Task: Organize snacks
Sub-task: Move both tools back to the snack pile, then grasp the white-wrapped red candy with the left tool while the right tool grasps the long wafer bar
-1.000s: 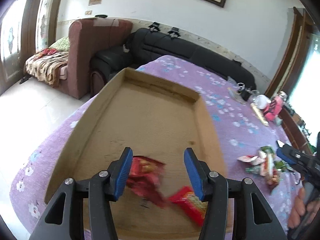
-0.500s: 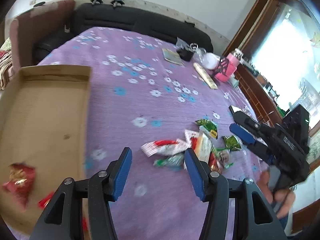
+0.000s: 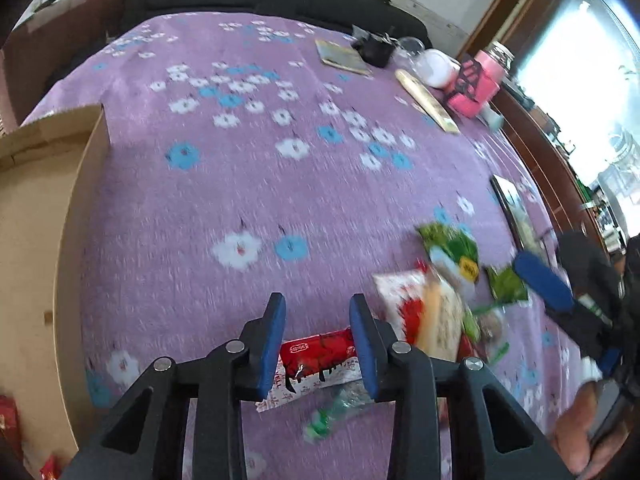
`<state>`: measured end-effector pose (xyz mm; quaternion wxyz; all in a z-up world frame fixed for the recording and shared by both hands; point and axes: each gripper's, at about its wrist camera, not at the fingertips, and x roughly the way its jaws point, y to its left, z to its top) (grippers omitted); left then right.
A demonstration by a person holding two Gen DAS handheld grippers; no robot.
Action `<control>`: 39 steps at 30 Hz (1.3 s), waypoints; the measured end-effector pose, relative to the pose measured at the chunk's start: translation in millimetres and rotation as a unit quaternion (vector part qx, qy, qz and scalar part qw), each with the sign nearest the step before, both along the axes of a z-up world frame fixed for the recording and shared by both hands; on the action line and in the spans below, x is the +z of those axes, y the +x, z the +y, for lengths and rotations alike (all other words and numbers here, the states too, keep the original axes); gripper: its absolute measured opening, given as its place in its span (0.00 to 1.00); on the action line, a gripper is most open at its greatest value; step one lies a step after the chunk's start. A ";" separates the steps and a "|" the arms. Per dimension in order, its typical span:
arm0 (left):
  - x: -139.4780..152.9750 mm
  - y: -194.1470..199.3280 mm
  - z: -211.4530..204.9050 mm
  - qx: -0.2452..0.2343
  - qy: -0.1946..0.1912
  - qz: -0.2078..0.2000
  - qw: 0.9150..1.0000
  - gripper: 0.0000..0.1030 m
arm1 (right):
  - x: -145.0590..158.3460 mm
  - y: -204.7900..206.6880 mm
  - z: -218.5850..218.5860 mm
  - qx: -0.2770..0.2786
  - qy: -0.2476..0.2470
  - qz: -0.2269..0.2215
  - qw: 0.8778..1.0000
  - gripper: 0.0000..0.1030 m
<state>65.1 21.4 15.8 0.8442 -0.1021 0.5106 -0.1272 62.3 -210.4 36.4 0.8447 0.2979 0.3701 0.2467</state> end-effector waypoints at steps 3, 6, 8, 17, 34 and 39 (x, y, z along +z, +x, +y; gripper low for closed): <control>2.7 -20.8 -3.1 -0.028 -0.014 0.009 0.999 0.33 | 1.0 -1.8 -0.6 -0.001 0.002 -0.001 1.000 0.56; 10.1 -42.7 -6.8 -0.050 -0.009 -0.004 0.999 0.34 | 2.8 -2.9 0.1 0.001 0.003 -0.003 1.000 0.56; 12.5 -53.1 -8.8 -0.068 0.004 -0.009 0.998 0.46 | 3.5 -3.4 0.4 0.001 0.001 -0.006 1.000 0.56; 4.2 -68.2 -22.6 -0.124 0.095 -0.036 0.987 0.71 | 2.7 -4.4 -0.3 -0.002 0.000 -0.006 1.000 0.56; -4.9 -29.7 11.3 0.027 0.092 -0.079 0.992 0.30 | -13.0 -5.0 40.4 0.055 -0.085 0.032 0.994 0.56; -4.9 -33.0 11.0 0.025 0.086 -0.086 0.992 0.30 | -18.1 -10.9 56.3 0.080 -0.129 0.049 0.987 0.55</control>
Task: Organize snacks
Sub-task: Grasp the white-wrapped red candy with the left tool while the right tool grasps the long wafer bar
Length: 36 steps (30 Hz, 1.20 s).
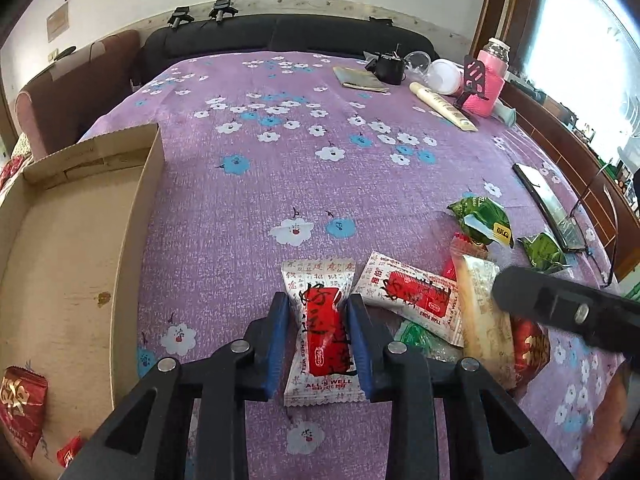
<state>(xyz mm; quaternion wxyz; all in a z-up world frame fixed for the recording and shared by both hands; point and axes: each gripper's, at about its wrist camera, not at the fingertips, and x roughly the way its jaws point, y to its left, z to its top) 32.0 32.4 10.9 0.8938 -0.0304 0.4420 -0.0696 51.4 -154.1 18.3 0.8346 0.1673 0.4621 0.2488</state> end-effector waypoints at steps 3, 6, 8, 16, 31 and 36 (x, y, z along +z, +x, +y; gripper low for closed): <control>0.0 -2.9 0.3 0.000 -0.005 -0.001 1.000 0.30 | -1.4 -6.7 12.0 0.003 -0.069 -0.005 0.998 0.55; -0.4 -3.7 -5.9 -0.013 0.002 -0.003 1.000 0.43 | -8.4 -8.9 18.3 0.015 -0.082 0.008 0.997 0.55; -1.0 -4.6 -11.8 -0.019 0.017 -0.006 1.000 0.46 | -12.6 -9.8 21.1 0.015 -0.105 0.011 0.994 0.55; -0.9 -4.1 -5.3 -0.006 0.012 -0.011 1.000 0.29 | -18.5 -8.8 23.2 0.002 -0.139 -0.021 0.990 0.32; 0.0 -4.1 -3.7 -0.015 -0.012 -0.006 1.000 0.27 | -13.1 -7.5 27.2 0.026 -0.105 -0.046 0.993 0.10; -0.7 -5.2 -8.8 -0.019 0.009 -0.010 1.000 0.28 | -14.6 -10.5 34.3 0.034 -0.115 -0.062 0.991 0.10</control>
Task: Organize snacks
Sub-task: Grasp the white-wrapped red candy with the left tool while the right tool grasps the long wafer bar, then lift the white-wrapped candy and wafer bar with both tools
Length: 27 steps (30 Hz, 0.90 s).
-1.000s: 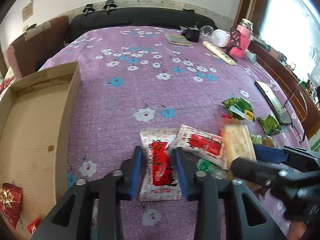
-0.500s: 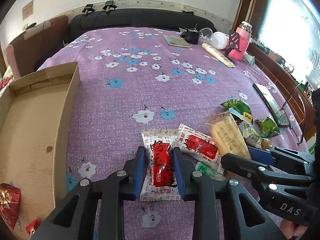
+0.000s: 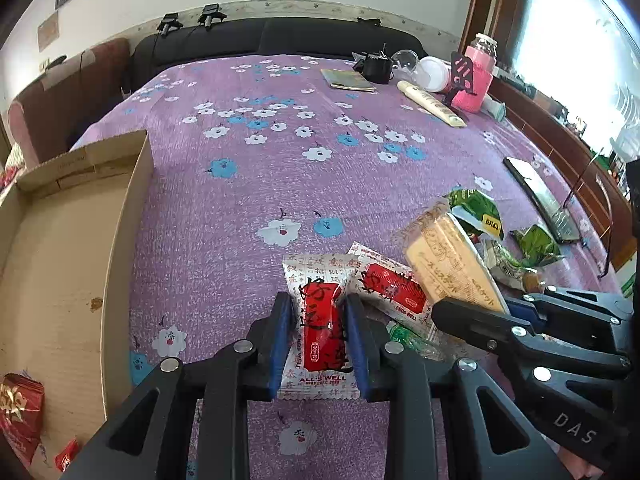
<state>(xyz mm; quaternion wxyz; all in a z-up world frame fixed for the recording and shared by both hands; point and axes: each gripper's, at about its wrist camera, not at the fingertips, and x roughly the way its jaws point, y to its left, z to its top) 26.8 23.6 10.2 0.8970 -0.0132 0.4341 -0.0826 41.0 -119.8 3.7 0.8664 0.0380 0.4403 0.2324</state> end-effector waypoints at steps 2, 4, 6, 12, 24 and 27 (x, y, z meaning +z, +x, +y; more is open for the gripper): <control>0.1 -0.6 1.1 -0.002 -0.003 -0.001 1.000 0.24 | 0.5 -0.3 -1.1 0.000 0.002 -0.004 1.000 0.09; 0.7 -1.5 3.8 -0.004 -0.015 0.000 1.000 0.22 | 3.7 -1.1 -4.0 -0.007 0.010 -0.010 1.000 0.09; 2.3 -2.2 5.9 -0.003 -0.022 -0.003 1.000 0.22 | 8.4 -1.9 -7.8 -0.013 0.019 -0.019 1.000 0.09; 7.6 -4.2 10.2 0.001 -0.037 -0.014 0.999 0.22 | 15.0 -4.3 -12.0 -0.014 0.038 -0.026 0.999 0.09; 16.1 -10.4 8.3 0.001 -0.031 -0.042 0.999 0.22 | 18.2 -8.1 -10.4 -0.010 0.046 -0.036 0.998 0.09; 18.4 -12.4 8.3 0.003 -0.028 -0.051 0.998 0.22 | 17.9 -8.4 -10.1 -0.011 0.047 -0.036 0.998 0.09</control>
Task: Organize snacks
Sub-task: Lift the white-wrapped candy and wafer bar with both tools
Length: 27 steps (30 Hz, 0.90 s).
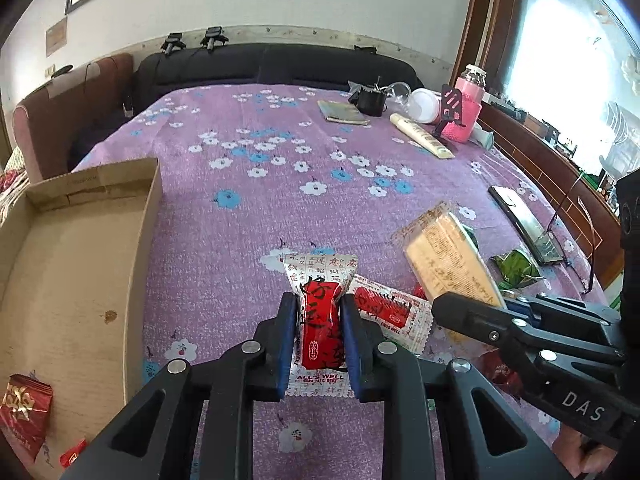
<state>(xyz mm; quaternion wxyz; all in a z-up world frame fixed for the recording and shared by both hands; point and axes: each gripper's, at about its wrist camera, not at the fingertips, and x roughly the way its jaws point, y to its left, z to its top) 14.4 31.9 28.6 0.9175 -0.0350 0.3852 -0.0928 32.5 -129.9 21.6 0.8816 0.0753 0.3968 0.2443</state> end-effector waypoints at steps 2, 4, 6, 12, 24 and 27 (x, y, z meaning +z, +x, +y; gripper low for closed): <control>2.2 -1.7 0.3 0.003 0.004 -0.007 1.000 0.22 | 0.7 -0.6 -0.5 -0.002 0.002 -0.004 1.000 0.09; 4.2 -3.9 -0.9 0.005 0.011 -0.015 1.000 0.22 | 1.4 -1.1 -1.2 -0.003 0.004 -0.009 1.000 0.09; 5.5 -4.8 -1.6 0.005 0.015 -0.021 1.000 0.22 | 1.3 -1.1 -1.7 -0.005 0.005 -0.011 1.000 0.09; 9.1 -7.1 -2.2 0.006 0.023 -0.034 0.999 0.22 | 1.9 -0.3 -0.8 -0.003 0.007 -0.014 1.000 0.09; 11.3 -11.4 -4.3 0.008 0.027 -0.041 0.999 0.22 | -0.6 1.0 2.1 0.000 0.006 -0.014 1.000 0.09; 11.3 -11.6 -4.4 0.008 0.027 -0.041 0.999 0.22 | -0.2 0.6 2.3 0.001 0.007 -0.019 1.000 0.09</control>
